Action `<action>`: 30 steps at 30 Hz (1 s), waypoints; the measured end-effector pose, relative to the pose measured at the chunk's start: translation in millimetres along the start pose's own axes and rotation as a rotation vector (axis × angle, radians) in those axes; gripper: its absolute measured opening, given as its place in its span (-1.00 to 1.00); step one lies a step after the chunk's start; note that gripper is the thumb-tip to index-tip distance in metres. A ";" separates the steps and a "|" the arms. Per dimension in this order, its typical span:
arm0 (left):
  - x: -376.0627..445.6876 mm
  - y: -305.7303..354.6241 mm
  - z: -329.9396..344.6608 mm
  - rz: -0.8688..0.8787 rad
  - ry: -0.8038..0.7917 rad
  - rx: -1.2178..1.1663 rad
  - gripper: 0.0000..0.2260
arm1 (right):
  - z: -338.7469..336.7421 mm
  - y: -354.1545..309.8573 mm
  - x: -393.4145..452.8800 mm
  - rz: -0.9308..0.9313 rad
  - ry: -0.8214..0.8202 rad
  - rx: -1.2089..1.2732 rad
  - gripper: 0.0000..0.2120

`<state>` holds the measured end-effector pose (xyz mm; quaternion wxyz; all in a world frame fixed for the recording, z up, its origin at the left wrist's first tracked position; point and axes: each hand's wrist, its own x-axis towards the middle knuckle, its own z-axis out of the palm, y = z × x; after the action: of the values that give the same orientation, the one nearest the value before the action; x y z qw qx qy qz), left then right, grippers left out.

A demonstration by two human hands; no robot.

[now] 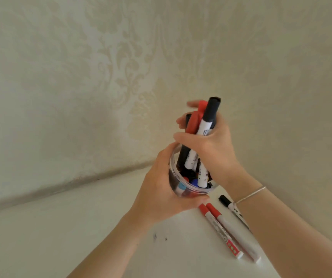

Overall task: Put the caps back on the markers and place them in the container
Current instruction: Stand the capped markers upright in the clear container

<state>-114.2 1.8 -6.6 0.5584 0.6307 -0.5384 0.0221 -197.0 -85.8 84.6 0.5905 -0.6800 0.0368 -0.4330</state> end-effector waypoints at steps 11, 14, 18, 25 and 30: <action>3.7 -1.2 -2.4 -0.040 0.022 0.039 -0.03 | -7.6 16.9 11.9 -0.204 0.214 -0.497 -0.75; 3.0 -1.2 -3.0 -0.027 0.024 0.043 -0.04 | -6.7 22.7 15.0 -0.289 0.222 -0.676 -0.87; 2.6 0.2 -3.5 -0.018 0.029 0.056 -0.04 | -8.3 16.5 22.0 -0.366 0.218 -0.853 -0.87; 4.5 -2.0 -5.0 -0.049 0.092 0.059 -0.04 | -2.4 9.4 17.5 -0.516 0.357 -0.562 -0.84; 5.2 -2.4 -4.8 -0.045 0.055 0.014 -0.05 | -1.5 4.8 20.7 -0.531 0.503 -0.417 -0.80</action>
<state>-107.5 1.4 -3.1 0.5689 0.6459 -0.5081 0.0307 -182.8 -100.0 91.8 0.2809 -0.6439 0.0902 -0.7060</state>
